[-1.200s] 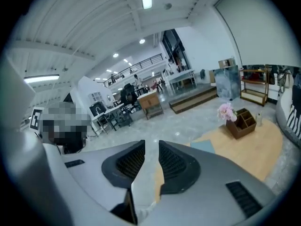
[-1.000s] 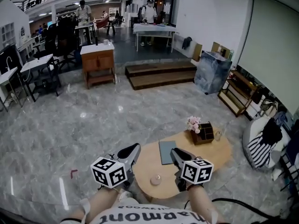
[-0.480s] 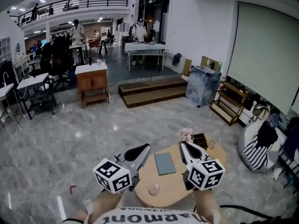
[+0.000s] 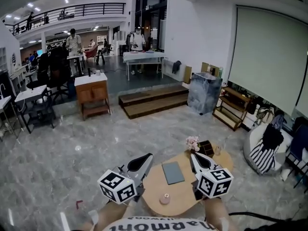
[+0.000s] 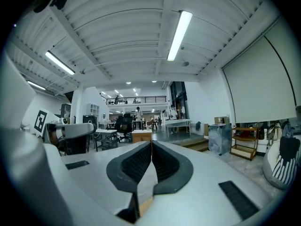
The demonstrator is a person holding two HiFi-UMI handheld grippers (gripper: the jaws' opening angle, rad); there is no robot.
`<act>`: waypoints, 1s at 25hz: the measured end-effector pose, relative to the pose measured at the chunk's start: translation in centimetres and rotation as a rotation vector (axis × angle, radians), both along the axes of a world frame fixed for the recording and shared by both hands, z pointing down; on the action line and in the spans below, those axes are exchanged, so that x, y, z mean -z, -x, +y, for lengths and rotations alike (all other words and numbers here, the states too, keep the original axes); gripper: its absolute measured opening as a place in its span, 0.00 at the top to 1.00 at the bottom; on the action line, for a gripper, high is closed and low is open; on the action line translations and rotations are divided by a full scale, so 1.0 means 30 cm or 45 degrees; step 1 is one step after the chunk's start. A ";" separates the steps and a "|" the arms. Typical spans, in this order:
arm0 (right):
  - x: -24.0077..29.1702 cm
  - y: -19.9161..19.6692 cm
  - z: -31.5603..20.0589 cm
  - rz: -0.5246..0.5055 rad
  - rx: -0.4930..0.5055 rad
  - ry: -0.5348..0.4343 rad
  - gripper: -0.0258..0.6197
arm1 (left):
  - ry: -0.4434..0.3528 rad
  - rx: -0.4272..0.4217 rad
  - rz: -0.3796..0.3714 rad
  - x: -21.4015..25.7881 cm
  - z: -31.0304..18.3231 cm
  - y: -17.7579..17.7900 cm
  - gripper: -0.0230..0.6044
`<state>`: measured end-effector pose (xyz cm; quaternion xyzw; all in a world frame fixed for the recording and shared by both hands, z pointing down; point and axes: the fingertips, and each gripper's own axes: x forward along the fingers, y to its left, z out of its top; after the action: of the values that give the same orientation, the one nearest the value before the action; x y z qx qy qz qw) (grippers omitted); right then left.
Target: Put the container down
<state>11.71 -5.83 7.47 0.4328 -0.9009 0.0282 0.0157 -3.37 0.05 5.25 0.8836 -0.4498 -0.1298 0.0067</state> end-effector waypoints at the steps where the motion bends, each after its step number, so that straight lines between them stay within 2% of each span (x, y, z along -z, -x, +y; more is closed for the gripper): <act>1: 0.004 0.005 0.014 -0.028 -0.007 0.008 0.94 | 0.005 -0.001 0.004 0.001 0.012 0.016 0.94; 5: 0.019 0.016 0.081 -0.088 -0.042 0.017 0.94 | 0.009 -0.017 0.000 0.014 0.058 0.059 0.94; 11: -0.006 0.047 0.174 -0.012 -0.089 0.026 0.94 | 0.010 -0.073 -0.013 0.015 0.142 0.081 0.94; 25: -0.123 0.094 0.427 -0.002 -0.225 0.146 0.94 | 0.138 -0.108 0.009 -0.108 0.335 0.220 0.94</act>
<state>8.89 6.99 11.17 0.5091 -0.8561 0.0812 0.0371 -9.97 10.10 8.50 0.8997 -0.4184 -0.1080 0.0617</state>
